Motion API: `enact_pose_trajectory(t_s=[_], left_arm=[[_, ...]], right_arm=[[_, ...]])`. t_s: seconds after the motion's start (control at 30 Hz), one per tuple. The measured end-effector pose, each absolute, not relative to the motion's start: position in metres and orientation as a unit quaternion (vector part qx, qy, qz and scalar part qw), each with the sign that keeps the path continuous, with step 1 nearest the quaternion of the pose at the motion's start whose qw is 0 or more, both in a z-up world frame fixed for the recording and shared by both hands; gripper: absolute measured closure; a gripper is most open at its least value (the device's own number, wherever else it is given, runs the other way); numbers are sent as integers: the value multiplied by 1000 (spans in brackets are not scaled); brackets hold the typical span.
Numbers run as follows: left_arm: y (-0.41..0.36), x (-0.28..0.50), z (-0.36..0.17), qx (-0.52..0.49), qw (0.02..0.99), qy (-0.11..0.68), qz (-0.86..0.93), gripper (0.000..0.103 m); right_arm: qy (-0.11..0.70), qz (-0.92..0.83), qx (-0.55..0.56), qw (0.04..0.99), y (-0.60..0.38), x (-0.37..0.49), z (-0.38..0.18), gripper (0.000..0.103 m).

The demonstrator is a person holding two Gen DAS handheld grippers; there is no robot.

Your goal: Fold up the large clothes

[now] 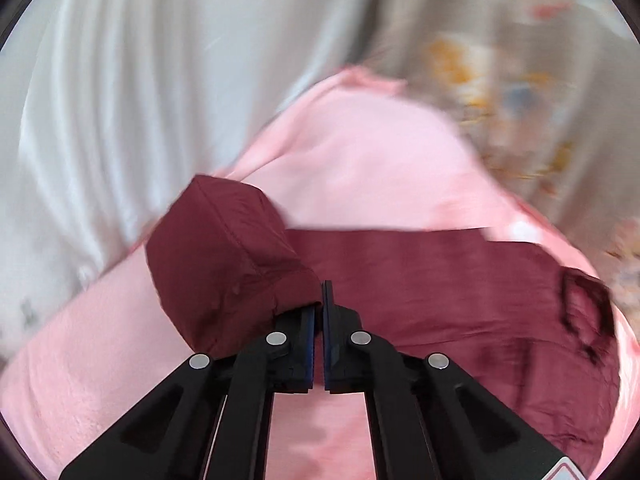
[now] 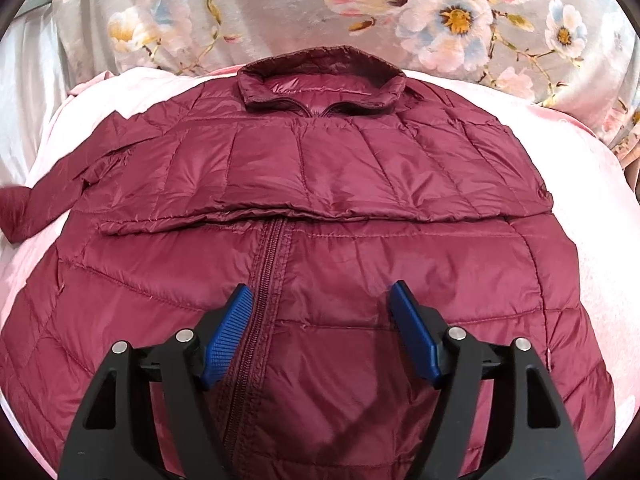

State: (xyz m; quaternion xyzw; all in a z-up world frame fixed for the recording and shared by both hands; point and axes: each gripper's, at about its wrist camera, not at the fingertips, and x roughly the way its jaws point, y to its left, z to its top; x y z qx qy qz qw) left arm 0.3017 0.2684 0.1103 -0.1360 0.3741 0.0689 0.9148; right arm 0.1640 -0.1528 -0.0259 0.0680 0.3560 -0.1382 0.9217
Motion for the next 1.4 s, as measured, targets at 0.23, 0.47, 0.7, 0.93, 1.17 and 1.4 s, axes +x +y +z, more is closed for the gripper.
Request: enact_pose_trajectory(t_s=[0.23, 0.47, 0.7, 0.93, 1.17, 1.4], left_arm=[[117, 277, 182, -65, 941, 324, -79, 103], [-55, 243, 153, -18, 906, 365, -215, 70], [-88, 224, 105, -44, 866, 422, -264, 36], [20, 247, 115, -112, 884, 410, -196, 27], [104, 292, 87, -204, 866, 443, -113, 27], [114, 309, 54, -196, 859, 465, -83, 29]], right_arm=[[340, -149, 103, 923, -179, 131, -11, 34], [324, -179, 122, 921, -220, 87, 2, 30], [322, -186, 129, 919, -249, 70, 5, 29], [317, -125, 160, 926, -256, 96, 16, 24], [331, -79, 99, 935, -201, 167, 28, 22], [358, -109, 2, 927, -169, 225, 3, 21]])
